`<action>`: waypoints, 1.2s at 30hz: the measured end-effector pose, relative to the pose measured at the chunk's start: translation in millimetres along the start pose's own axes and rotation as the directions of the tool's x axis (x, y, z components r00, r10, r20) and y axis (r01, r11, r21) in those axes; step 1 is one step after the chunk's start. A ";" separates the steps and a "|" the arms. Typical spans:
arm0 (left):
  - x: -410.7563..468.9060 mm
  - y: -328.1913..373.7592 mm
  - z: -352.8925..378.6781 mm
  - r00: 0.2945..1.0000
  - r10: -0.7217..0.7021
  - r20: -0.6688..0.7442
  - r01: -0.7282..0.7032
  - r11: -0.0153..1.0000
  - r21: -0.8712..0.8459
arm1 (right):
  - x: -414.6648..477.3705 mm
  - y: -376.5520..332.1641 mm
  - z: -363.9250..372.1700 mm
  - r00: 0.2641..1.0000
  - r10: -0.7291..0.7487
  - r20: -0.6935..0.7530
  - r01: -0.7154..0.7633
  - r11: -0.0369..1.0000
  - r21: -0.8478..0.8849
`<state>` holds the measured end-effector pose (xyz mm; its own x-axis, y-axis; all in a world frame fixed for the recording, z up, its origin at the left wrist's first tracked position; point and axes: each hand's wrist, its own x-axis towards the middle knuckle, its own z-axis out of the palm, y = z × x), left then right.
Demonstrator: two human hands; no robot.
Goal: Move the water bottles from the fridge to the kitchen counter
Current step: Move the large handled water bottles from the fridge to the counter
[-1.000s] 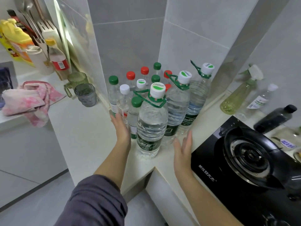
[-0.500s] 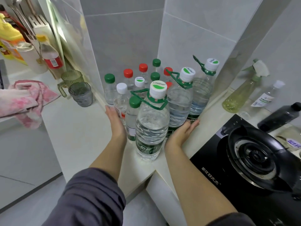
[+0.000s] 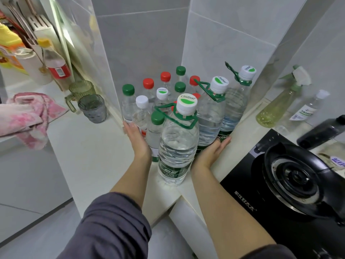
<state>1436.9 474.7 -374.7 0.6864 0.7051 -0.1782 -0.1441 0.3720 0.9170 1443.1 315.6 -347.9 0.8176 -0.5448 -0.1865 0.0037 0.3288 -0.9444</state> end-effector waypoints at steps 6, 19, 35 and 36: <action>-25.5 18.5 -19.9 0.998 -0.028 0.057 0.012 0.964 0.265 | -5.4 -8.2 -25.7 0.985 0.137 0.107 -0.128 0.988 -0.086; -194.8 71.7 -99.8 0.922 0.009 0.386 -0.379 0.208 0.902 | -52.6 -58.9 -135.1 0.657 0.045 0.752 0.458 0.768 -0.447; -435.8 118.4 -183.7 0.955 0.279 0.103 -0.053 -0.182 0.982 | -187.3 -116.7 -209.4 -0.185 0.241 0.953 0.983 0.053 0.177; -447.7 121.3 -192.1 0.955 0.293 0.057 -0.005 -0.174 0.985 | -201.0 -115.4 -210.4 -0.230 0.249 0.941 0.973 0.077 0.217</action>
<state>975.1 320.2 -252.2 0.6533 0.7477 0.1185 0.7235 -0.6627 0.1932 1157.2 224.8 -258.4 0.3548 0.9329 0.0620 0.9209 -0.3372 -0.1957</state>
